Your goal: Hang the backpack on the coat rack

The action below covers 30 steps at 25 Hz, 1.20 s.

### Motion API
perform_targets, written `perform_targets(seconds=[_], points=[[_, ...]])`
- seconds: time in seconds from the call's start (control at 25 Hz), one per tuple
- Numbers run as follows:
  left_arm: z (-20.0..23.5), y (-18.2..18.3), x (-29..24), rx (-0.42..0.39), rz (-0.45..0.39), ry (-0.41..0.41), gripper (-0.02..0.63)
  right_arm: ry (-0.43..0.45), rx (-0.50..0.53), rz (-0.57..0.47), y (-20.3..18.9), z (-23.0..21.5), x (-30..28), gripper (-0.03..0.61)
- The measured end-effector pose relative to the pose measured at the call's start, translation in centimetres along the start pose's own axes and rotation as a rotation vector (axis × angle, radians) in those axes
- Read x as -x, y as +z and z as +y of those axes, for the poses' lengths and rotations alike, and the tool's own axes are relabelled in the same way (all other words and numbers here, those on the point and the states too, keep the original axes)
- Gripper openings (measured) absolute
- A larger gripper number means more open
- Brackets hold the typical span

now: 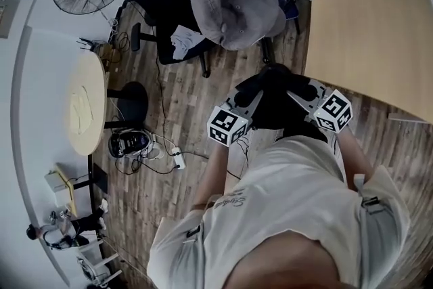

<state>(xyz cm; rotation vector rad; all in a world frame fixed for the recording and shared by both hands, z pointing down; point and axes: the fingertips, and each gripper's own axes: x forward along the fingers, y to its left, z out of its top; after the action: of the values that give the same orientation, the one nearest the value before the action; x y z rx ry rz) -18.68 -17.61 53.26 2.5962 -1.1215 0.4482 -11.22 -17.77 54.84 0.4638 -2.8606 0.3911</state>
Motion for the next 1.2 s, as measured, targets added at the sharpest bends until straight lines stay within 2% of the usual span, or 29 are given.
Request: perform_targets(seconds=[0.84, 1.2], points=[[6.3, -4.3, -5.0, 0.098, 0.096, 0.046, 0.044, 0.089, -0.022, 0.096, -4.1, -6.6, -5.1, 0.032], [8.2, -3.9, -6.2, 0.104, 0.115, 0.051, 0.047, 0.094, -0.025, 0.118, -3.8, -8.6, -6.3, 0.035]])
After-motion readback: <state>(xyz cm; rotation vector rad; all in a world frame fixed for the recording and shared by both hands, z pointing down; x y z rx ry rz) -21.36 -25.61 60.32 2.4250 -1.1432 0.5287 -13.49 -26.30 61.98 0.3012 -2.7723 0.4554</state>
